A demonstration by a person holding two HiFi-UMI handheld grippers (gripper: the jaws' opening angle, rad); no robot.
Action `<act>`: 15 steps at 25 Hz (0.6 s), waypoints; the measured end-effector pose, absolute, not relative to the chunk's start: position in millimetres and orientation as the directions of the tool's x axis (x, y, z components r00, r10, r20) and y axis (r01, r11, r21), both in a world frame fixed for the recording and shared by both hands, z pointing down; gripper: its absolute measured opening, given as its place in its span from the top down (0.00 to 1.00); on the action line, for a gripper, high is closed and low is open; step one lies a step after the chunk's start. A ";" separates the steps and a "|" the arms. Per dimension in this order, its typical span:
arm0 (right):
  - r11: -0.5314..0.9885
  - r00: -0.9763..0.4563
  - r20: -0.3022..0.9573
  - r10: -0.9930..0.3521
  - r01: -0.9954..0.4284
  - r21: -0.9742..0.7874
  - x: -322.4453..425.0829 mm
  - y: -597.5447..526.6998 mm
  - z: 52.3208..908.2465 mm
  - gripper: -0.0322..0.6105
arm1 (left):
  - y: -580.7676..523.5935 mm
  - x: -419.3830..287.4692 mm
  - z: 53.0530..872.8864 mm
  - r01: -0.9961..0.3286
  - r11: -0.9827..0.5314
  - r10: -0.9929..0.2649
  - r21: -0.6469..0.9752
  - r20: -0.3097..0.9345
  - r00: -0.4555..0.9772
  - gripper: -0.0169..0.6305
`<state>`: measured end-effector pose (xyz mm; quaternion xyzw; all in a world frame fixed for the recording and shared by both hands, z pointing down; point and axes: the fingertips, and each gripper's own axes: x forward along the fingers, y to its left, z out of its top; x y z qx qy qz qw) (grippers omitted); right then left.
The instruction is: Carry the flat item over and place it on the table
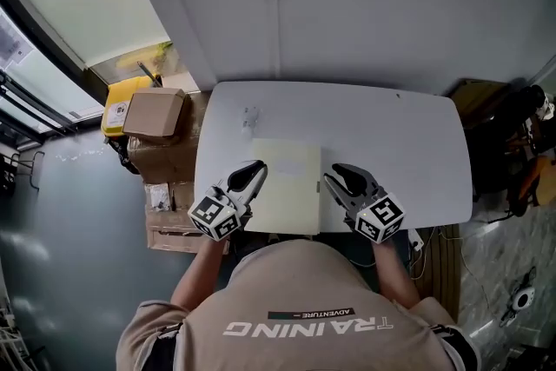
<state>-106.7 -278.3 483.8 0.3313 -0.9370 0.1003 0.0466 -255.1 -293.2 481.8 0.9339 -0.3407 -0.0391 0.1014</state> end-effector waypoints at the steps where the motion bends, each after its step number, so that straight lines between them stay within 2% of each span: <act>1: 0.762 -0.773 0.130 -0.621 -0.634 -0.129 -104.9 -278.5 472.9 0.82 | -293.4 -253.8 470.9 -0.636 -0.747 -0.651 0.194 -0.025 0.758 0.94; 3: 0.761 -0.767 0.081 -0.637 -0.642 -0.091 -101.8 -279.3 451.8 0.90 | -293.7 -249.4 449.6 -0.645 -0.749 -0.658 0.153 -0.063 0.750 0.96; 5: 0.748 -0.752 0.051 -0.658 -0.660 -0.071 -98.8 -281.9 435.3 0.93 | -294.2 -243.5 432.6 -0.659 -0.746 -0.665 0.094 -0.063 0.744 0.96; 15: 0.639 -0.638 -0.025 -0.769 -0.769 -0.012 -89.1 -303.1 379.9 0.94 | -317.8 -262.8 420.7 -0.796 -0.604 -0.795 0.043 0.044 0.606 0.96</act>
